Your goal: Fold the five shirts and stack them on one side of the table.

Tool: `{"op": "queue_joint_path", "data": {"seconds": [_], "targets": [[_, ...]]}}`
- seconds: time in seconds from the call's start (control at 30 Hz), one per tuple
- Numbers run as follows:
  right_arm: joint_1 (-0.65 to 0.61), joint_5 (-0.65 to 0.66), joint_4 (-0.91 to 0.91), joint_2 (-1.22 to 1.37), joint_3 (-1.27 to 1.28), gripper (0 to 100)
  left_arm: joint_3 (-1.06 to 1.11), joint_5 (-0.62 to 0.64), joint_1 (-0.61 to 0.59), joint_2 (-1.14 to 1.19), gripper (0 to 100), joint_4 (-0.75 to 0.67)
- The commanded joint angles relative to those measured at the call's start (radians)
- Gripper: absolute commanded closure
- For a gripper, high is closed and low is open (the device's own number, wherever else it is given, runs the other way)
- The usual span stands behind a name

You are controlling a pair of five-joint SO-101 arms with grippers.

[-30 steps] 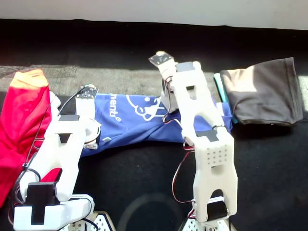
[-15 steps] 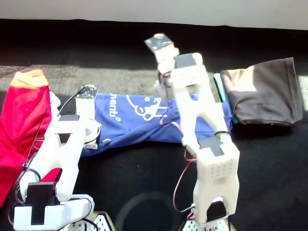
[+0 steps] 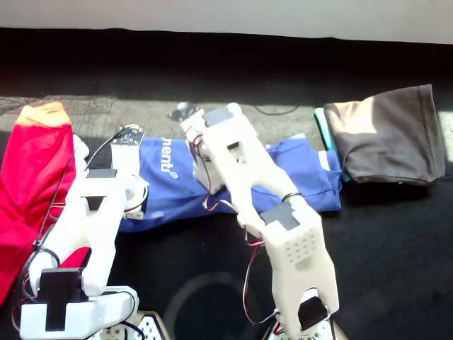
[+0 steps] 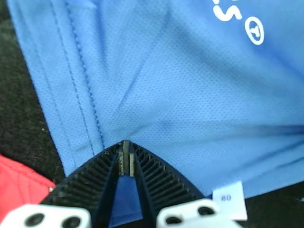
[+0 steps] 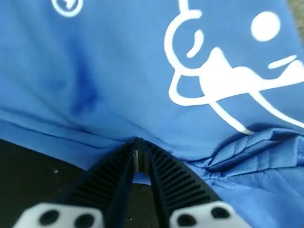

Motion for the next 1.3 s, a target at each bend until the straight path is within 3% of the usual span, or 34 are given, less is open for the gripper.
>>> {"op": "queue_joint_path", "data": {"seconds": [0.0,0.47,0.67,0.73,0.87,1.27], "targets": [[-0.008,-0.002,0.033,-0.033,0.048,99.2,0.005,-0.002,0.002,0.002,99,-0.026],[0.007,0.025,-0.022,-0.231,0.084,99.2,-0.013,-0.002,-0.005,-0.018,99,-0.020],[0.065,0.032,0.081,-0.352,0.025,99.2,-0.165,0.006,-0.116,-0.148,98,0.207],[0.087,0.034,0.097,-0.417,0.030,99.2,-0.220,0.006,-0.156,-0.147,92,0.247],[0.119,0.035,0.151,-0.538,0.036,99.2,-0.305,0.006,-0.188,-0.030,78,0.265],[0.308,0.097,0.202,-0.786,0.173,99.2,-0.527,0.066,-0.189,0.318,80,0.264]]}}
